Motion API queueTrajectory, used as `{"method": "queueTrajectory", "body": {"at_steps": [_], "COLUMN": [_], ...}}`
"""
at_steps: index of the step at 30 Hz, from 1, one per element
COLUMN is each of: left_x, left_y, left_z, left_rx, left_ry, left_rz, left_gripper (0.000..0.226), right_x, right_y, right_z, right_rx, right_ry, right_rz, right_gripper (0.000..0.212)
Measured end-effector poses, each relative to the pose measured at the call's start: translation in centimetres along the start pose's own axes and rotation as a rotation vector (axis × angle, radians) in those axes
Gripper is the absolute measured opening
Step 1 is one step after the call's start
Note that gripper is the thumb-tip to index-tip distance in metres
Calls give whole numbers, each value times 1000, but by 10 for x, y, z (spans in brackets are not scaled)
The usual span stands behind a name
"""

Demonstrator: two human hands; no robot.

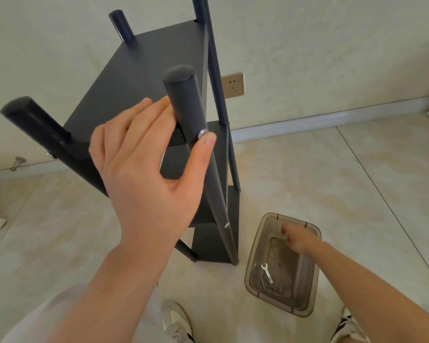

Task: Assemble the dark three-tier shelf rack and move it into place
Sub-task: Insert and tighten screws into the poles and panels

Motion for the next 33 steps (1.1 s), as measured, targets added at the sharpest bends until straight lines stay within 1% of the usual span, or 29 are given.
{"method": "queueTrajectory", "body": {"at_steps": [6, 7, 9, 10, 11, 13, 15, 20, 22, 25, 27, 31, 33], "left_x": [-1, -1, -1, -1, -1, -1, -1, 0, 2, 2, 3, 7, 8], "left_y": [-3, -4, -3, -3, -3, -3, -3, -4, -4, -4, -6, -13, -16], "left_z": [-1, 0, 0, 0, 0, -1, -1, -1, 0, 1, 1, 1, 1], "left_rx": [27, 25, 12, 7, 8, 15, 12, 11, 16, 17, 15, 35, 47], "left_ry": [-6, -3, -3, -2, 2, 11, 16, 8, 18, 8, 4, -13, -26], "left_rz": [-2, 0, -4, -8, -13, -14, -11, -41, -44, -44, -43, -43, -48], "left_gripper": [40, 40, 39, 39, 39, 40, 40, 36, 35, 37, 38, 43, 46], "right_x": [46, 55, 70, 75, 80, 91, 102, 136, 146, 156, 158, 151, 139], "right_y": [48, 56, 68, 71, 73, 70, 55, -34, -77, -137, -162, -169, -168], "right_z": [4, 4, 0, -2, -4, -9, -15, -47, -61, -83, -96, -106, -103], "right_rx": [-134, -155, -189, -200, -213, -212, -141, 84, 132, 236, 280, 209, 137], "right_ry": [85, 106, 119, 131, 157, 232, 337, 539, 581, 595, 598, 619, 525], "right_rz": [-115, -121, -130, -100, -49, 67, 236, 801, 943, 1068, 1141, 1206, 1333], "right_gripper": [34, 33, 23, 22, 24, 16, 15, 13, 15, 18, 18, 17, 19]}}
Point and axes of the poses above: each hand's wrist, its own z-axis towards the middle knuckle, its own x-axis out of the back of the hand, y = z × x, the point moved 8 cm from there along z, towards the middle knuckle, and after that the axes turned 5 degrees about -y, right-handed, at the moved point
